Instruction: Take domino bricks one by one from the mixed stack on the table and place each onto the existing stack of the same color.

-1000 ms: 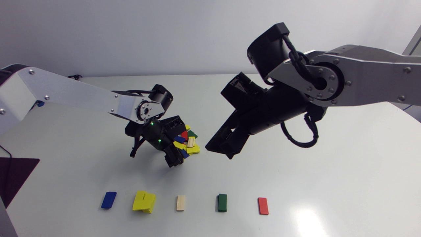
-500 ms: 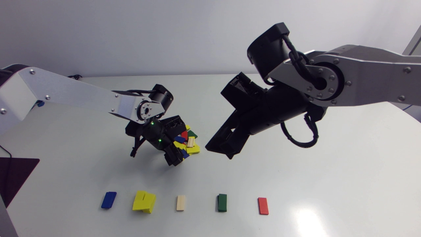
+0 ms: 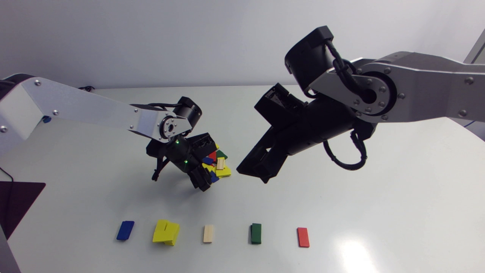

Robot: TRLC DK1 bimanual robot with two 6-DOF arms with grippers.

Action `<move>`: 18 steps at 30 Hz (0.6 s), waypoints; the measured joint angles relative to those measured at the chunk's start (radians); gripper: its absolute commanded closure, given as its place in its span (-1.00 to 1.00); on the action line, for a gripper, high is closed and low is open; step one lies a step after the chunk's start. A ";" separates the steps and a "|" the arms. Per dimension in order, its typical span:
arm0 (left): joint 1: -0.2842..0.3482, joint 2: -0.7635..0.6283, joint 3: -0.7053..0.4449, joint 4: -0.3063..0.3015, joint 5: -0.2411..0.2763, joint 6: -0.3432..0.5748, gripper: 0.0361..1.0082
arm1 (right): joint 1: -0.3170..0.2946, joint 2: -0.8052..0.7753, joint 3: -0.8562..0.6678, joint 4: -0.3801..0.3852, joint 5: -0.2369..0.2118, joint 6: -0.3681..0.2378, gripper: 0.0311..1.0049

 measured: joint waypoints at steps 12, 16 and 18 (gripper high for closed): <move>-0.001 -0.008 0.000 -0.003 0.000 0.000 0.31 | -0.001 0.000 0.000 0.000 0.000 0.000 -0.93; -0.001 -0.030 0.000 -0.020 0.000 0.000 0.31 | -0.001 0.000 -0.001 0.000 0.000 0.000 -0.93; -0.001 -0.046 0.000 -0.020 0.000 0.000 0.31 | -0.001 0.000 -0.001 0.000 0.000 0.000 -0.93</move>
